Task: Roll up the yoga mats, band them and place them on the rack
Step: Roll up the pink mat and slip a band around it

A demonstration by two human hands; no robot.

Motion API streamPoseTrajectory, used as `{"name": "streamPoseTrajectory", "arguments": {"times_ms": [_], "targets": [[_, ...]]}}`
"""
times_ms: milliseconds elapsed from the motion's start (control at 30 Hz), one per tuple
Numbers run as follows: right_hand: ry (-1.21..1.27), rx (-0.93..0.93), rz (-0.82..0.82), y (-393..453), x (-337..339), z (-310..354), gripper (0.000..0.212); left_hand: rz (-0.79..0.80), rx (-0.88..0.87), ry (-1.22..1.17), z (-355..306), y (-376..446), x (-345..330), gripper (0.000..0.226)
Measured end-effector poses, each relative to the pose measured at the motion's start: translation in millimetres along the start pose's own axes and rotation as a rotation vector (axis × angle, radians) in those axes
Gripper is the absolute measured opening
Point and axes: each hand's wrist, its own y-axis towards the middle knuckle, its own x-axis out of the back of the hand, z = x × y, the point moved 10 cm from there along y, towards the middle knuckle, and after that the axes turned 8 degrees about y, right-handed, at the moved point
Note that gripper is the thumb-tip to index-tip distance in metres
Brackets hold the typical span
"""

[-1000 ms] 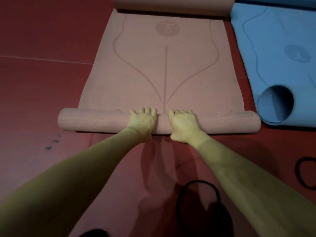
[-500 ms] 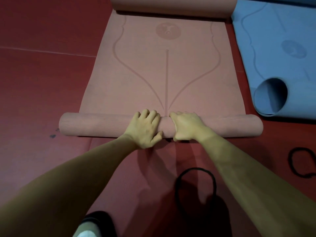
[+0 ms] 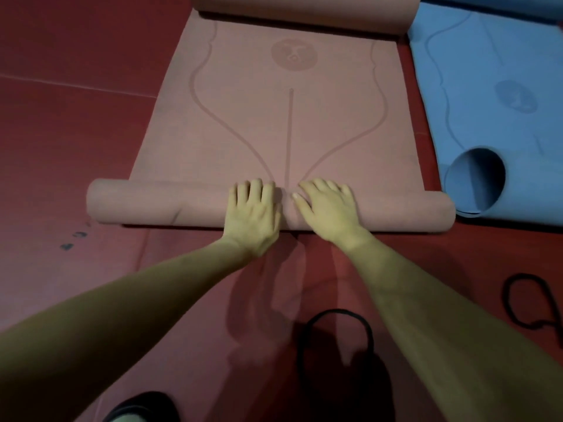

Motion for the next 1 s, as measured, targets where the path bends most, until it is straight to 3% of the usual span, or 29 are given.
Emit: {"name": "streamPoseTrajectory", "arguments": {"times_ms": [67,133,300,400,567,700,833,933,1000], "targets": [[-0.027,-0.010,0.050,11.3,-5.6,-2.6,0.047,-0.067,0.001,-0.018,0.3,-6.4,-2.9,0.040],[-0.025,-0.005,0.001,13.6,-4.2,-1.9,0.048,-0.098,-0.044,0.014,2.4,-1.7,-5.7,0.040],[0.104,0.011,-0.384,-19.3,16.9,1.4,0.038,0.184,0.023,-0.042,20.9,48.5,-6.7,0.044],[0.113,0.039,-0.381,-22.5,10.4,1.7,0.037,0.258,0.013,0.027,19.1,70.8,-0.5,0.041],[0.111,-0.002,-0.324,16.0,20.9,-5.9,0.042,0.010,-0.002,-0.014,8.6,51.1,18.0,0.055],[0.188,-0.016,-0.196,51.9,17.7,-12.6,0.043,0.143,-0.040,-0.052,13.3,56.2,4.7,0.055],[0.114,0.052,-0.371,41.2,36.7,-8.6,0.038,0.245,-0.025,-0.105,27.7,91.7,-1.3,0.047],[0.078,0.070,-0.381,31.5,30.1,-8.3,0.052,0.330,0.080,-0.112,38.1,108.7,-6.4,0.042],[0.058,0.060,-0.309,37.5,20.7,-11.4,0.068,0.277,0.144,-0.110,41.6,115.6,2.4,0.041]]}}
